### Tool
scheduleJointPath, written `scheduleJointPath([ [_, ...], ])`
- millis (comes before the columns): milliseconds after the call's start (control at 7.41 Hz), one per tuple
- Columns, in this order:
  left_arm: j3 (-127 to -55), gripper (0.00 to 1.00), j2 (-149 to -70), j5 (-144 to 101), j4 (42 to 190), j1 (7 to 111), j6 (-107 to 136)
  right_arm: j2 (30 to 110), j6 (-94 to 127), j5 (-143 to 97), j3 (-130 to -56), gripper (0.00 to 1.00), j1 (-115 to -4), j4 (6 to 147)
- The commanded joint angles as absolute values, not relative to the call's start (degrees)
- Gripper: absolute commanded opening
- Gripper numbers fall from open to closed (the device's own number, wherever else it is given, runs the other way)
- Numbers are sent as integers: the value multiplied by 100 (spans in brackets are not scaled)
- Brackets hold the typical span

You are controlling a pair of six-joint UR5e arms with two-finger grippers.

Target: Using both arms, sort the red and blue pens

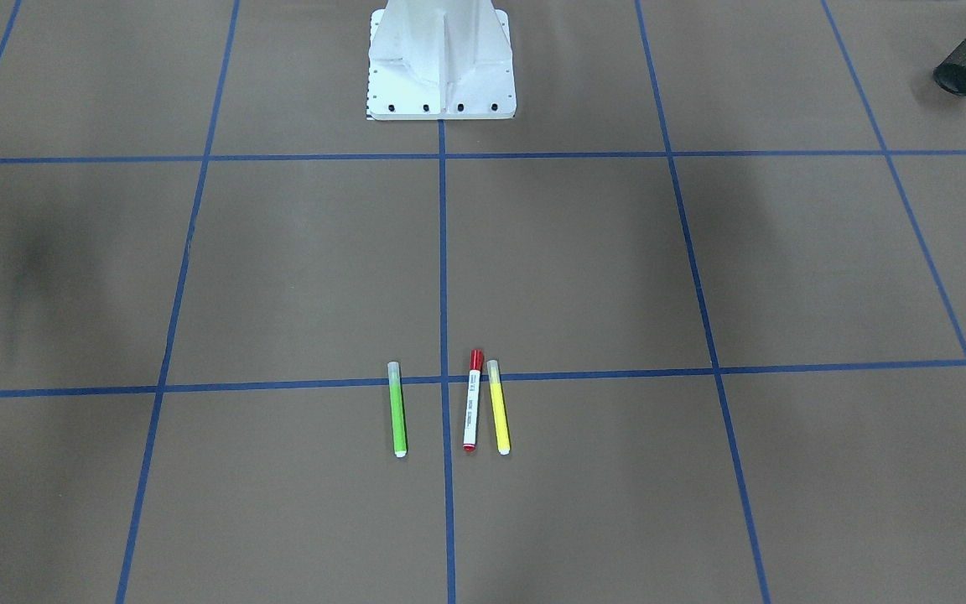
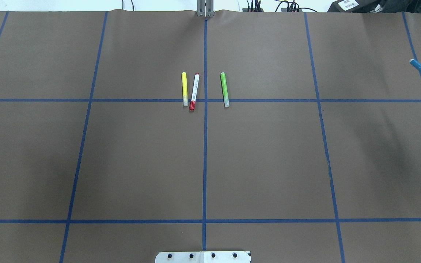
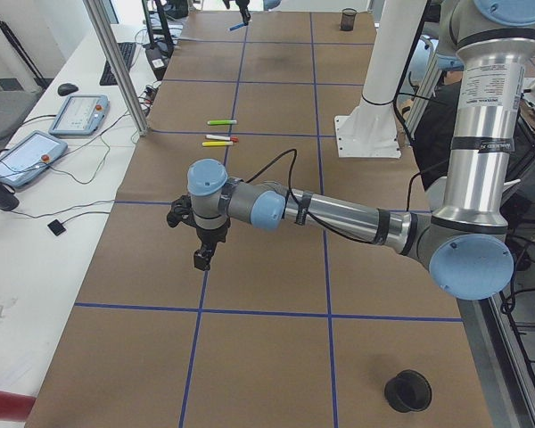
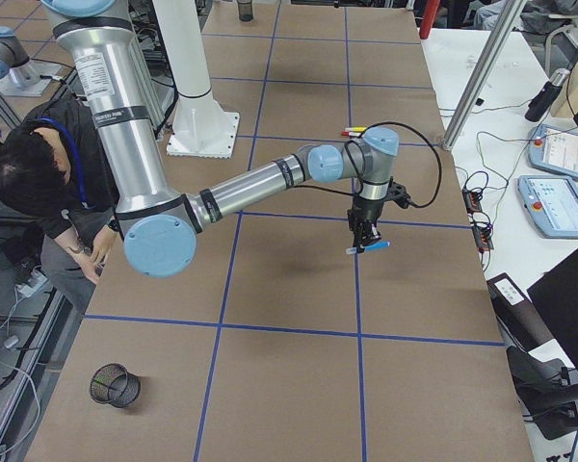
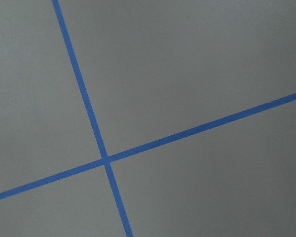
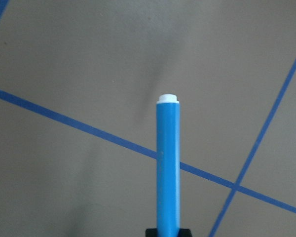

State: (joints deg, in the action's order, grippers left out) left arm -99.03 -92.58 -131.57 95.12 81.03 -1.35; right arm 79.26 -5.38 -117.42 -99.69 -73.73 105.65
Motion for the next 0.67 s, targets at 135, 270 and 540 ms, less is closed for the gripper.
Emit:
scheduleJointPath([
  [135,-10195,100,-9053,-13157,9518,8104,-123,8596,-1849,-11988,-10397,0,-8278,11954],
  [270,-10195,100,-9044,-13157,9527,8104,-123,8639,-2142,-12006,-10484,0,-8497,12554],
  [540,-10195,100,-8983,-13157,9571,8104,-132,8692,-3209,-12006,-10521,0,-8814,13653],
])
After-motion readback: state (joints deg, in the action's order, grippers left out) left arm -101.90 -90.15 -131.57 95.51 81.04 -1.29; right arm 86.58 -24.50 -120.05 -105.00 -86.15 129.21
